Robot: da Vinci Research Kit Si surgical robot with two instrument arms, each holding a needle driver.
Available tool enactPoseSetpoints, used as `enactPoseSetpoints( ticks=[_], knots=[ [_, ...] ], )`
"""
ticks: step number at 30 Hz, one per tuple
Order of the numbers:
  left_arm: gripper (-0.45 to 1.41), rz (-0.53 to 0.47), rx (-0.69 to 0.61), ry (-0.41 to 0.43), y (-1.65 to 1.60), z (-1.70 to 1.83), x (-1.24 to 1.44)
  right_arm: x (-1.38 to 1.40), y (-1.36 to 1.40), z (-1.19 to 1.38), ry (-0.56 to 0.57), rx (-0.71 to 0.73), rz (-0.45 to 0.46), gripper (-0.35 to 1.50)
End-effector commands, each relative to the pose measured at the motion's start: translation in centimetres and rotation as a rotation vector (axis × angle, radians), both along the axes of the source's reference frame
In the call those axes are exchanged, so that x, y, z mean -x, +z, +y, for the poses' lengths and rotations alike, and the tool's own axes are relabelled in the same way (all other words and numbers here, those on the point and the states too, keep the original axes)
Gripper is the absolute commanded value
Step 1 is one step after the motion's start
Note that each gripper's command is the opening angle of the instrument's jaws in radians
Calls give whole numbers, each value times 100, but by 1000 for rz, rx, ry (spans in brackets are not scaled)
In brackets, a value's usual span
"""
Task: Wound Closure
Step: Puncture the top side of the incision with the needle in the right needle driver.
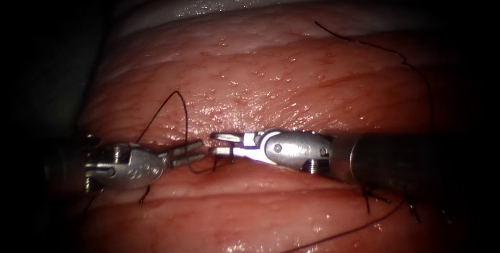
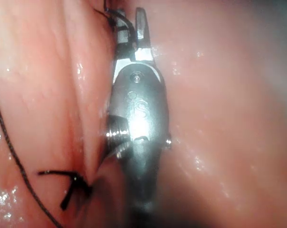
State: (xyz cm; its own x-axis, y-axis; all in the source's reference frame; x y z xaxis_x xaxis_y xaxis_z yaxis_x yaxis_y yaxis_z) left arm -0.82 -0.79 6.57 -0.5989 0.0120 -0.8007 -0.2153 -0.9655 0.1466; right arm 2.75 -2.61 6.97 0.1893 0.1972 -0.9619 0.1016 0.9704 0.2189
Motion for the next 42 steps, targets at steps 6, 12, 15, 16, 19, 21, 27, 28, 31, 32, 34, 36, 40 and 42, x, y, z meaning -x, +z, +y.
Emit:
enactPoseSetpoints(
  ticks=[6,12,15,16,19,21,27,28,31,32,34,36,40,42],
  knots=[
    [-20,-1,0,0,6,-1,6,-3,-5,18,34,63,33,-35],
    [-20,0,0,-1,6,-1,7,-6,-2,14,17,68,16,-35],
    [-20,0,0,0,6,-1,7,-6,2,8,3,74,7,-35],
    [-20,0,0,0,6,-1,7,-6,5,5,-2,84,7,-35],
    [-20,0,0,0,5,-1,6,-5,17,-11,-26,36,-30,-35],
    [-20,0,0,0,5,-1,5,-3,27,-22,-49,27,-54,-35],
    [-22,-1,-1,1,4,-1,4,4,38,-42,-70,-30,-86,-35],
    [-22,-1,-1,1,4,-1,3,5,39,-43,-73,-34,-88,-35],
    [-22,-1,-1,1,4,-1,4,7,39,-44,-75,-49,-106,-35],
    [-22,0,-1,1,4,-1,4,7,38,-42,-70,-51,-103,-35],
    [-22,0,-1,1,3,-1,4,6,34,-33,-42,-60,-84,-35],
    [-22,2,0,-1,2,-2,5,1,21,-13,32,-76,-42,-35],
    [-22,13,3,-11,-1,-7,11,-7,-2,19,104,-56,1,-35],
    [-22,8,5,-11,-3,-11,19,-13,-18,47,151,-35,26,-35]
  ],
)
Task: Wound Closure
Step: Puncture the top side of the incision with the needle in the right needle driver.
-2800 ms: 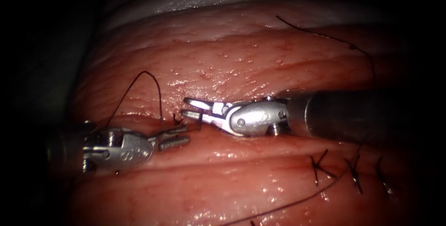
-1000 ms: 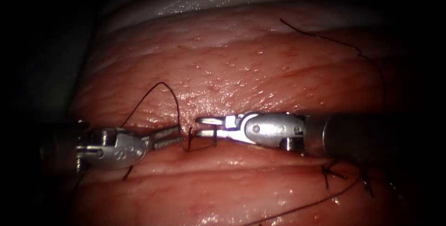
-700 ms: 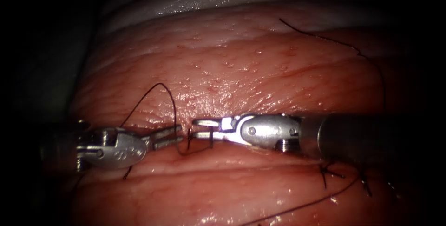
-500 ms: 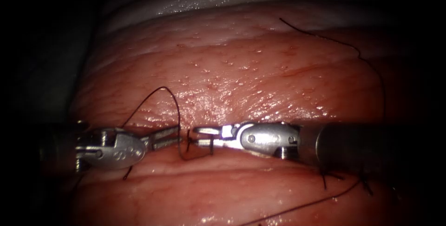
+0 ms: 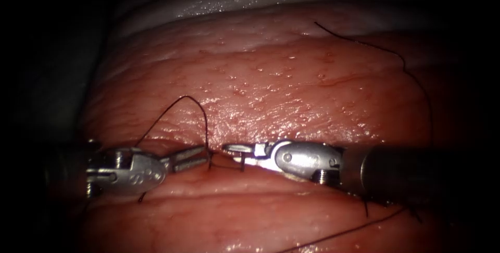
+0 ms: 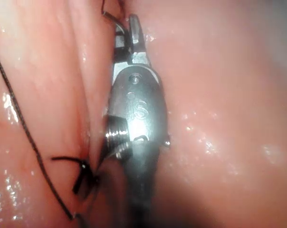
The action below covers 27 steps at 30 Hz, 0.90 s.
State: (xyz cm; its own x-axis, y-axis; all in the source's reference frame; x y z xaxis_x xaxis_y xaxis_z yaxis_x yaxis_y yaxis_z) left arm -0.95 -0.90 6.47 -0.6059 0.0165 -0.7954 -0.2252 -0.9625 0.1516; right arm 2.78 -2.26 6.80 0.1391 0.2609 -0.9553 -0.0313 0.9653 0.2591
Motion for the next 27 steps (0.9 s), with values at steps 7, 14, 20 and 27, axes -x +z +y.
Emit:
enactPoseSetpoints(
  ticks=[7,14,20,27],
  knots=[
    [-20,-9,7,8,10,-14,32,-17,-15,59,74,-10,52,-35],
    [-12,2,-23,35,31,-26,52,-14,-15,77,96,-42,69,-35],
    [-10,8,-57,42,56,-30,42,-12,-23,102,108,-97,71,-35],
    [-8,17,-76,44,68,-41,33,-14,-26,120,117,-196,73,-35]
  ],
)
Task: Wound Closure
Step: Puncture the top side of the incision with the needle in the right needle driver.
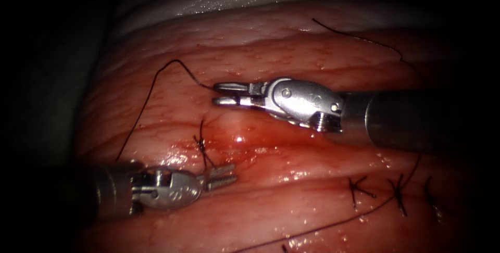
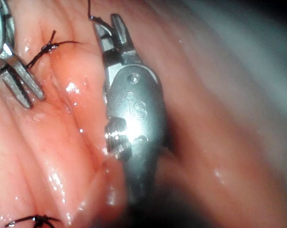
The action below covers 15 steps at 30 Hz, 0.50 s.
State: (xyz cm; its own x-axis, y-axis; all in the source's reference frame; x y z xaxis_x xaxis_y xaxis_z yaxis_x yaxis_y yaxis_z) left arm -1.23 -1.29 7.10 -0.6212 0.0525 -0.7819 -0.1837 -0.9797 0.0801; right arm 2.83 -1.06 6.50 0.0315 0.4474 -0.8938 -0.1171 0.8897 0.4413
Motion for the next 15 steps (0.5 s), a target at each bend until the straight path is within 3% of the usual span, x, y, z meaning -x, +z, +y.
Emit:
enactPoseSetpoints(
  ticks=[1,10,15],
  knots=[
    [-8,1,0,5,6,-3,6,-10,5,1,-5,-18,0,-35],
    [-8,1,-8,2,7,1,7,-13,17,8,-13,-358,27,-35],
    [-8,0,-12,2,6,5,6,-17,22,-9,-33,-681,77,-35]
  ],
)
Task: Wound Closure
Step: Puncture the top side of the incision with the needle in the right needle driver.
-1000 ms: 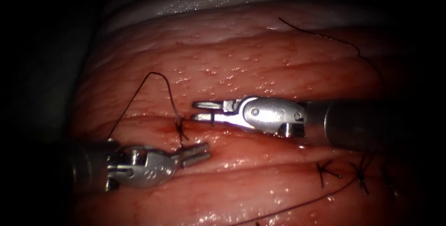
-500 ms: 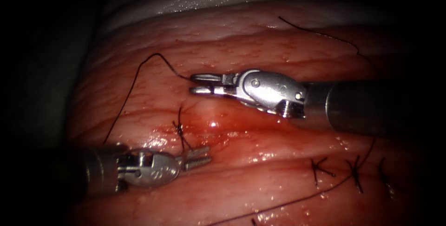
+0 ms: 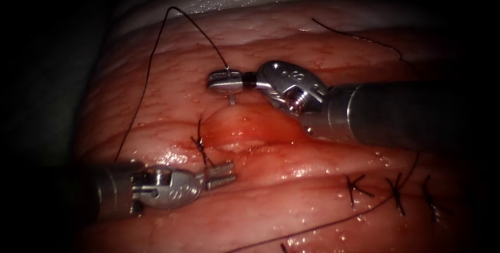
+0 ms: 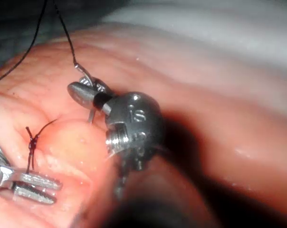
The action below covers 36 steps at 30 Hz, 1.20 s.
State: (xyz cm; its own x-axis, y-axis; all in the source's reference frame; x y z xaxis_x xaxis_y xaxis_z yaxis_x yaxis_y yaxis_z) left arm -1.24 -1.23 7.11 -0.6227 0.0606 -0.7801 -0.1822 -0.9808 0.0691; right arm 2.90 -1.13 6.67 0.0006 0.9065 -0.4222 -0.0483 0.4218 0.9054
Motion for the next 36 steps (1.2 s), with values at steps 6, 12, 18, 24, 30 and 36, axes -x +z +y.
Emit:
enactPoseSetpoints(
  ticks=[6,12,18,24,30,36],
  knots=[
    [-8,-3,-8,-1,4,6,4,-16,5,-30,-39,-144,39,-35],
    [-8,-2,-12,-1,2,10,2,-18,-11,-61,-61,-258,51,-35],
    [-8,-1,-12,-1,1,10,1,-16,-12,-44,43,-207,52,-5],
    [-8,-2,-12,0,0,9,0,-9,-8,-11,179,-62,-75,64],
    [-8,-2,-12,0,0,9,0,-7,-15,6,238,117,-234,128],
    [-8,-1,-12,-1,-1,8,0,-8,-19,11,244,196,-278,132]
  ],
)
